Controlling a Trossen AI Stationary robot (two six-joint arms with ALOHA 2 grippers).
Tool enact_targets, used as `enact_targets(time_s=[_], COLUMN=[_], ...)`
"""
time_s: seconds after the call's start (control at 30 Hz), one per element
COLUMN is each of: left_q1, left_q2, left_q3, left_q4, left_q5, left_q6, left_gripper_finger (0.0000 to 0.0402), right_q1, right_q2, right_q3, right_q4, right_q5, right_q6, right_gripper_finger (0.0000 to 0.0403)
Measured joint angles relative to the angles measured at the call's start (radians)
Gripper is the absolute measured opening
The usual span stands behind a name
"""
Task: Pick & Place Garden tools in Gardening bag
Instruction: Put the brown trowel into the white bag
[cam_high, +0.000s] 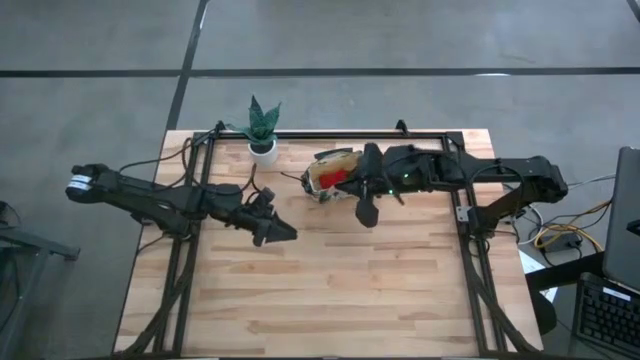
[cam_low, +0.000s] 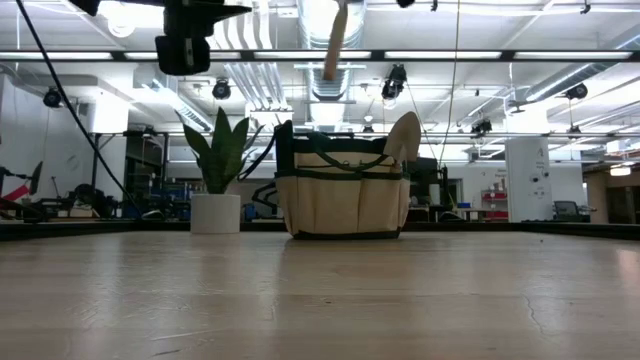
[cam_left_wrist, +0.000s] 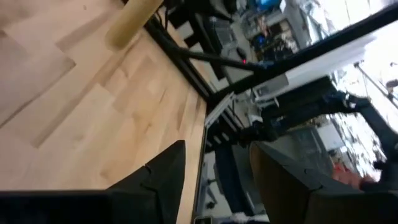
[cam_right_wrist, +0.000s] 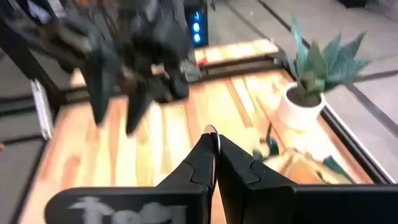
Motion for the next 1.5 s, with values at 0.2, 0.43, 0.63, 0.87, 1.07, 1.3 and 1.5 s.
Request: enact_targets(time_s=[0.2, 0.43, 0.63, 0.87, 1.07, 1.3, 1.5], left_q1=[0.023, 0.027, 0.027, 0.027, 0.027, 0.027, 0.027], left_q2=[-0.036, -0.079, -0.097, -0.095, -0.095, -0.094, -0.094], left_q3=[0.0, 0.002, 0.002, 0.002, 0.002, 0.002, 0.002], left_q4=[0.0, 0.001, 0.001, 0.0, 0.0, 0.0, 0.0], left_q5=[-0.039, -0.07, -0.096, -0.108, -0.113, -0.115, -0.117], left_q6=[-0.044, -0.043, -0.045, -0.046, -0.047, -0.047, -0.043], left_gripper_finger=[0.0183, 0.0183, 0.0183, 0.0183, 0.0182, 0.0182, 0.0182], right_q1=[0.0, -0.031, -0.049, -0.048, -0.048, -0.048, -0.051], right_q2=[0.013, 0.011, 0.01, 0.012, 0.026, 0.113, 0.2], right_q3=[-0.119, -0.28, -0.371, -0.415, -0.403, -0.409, -0.4], right_q4=[0.029, 0.246, 0.351, 0.398, 0.406, 0.403, 0.405], right_q5=[0.077, 0.2, 0.207, 0.226, 0.231, 0.226, 0.226], right_q6=[-0.025, -0.122, -0.152, -0.29, -0.334, -0.337, -0.367], right_gripper_finger=[0.0008, 0.0008, 0.0008, 0.0008, 0.0008, 0.0008, 0.0008])
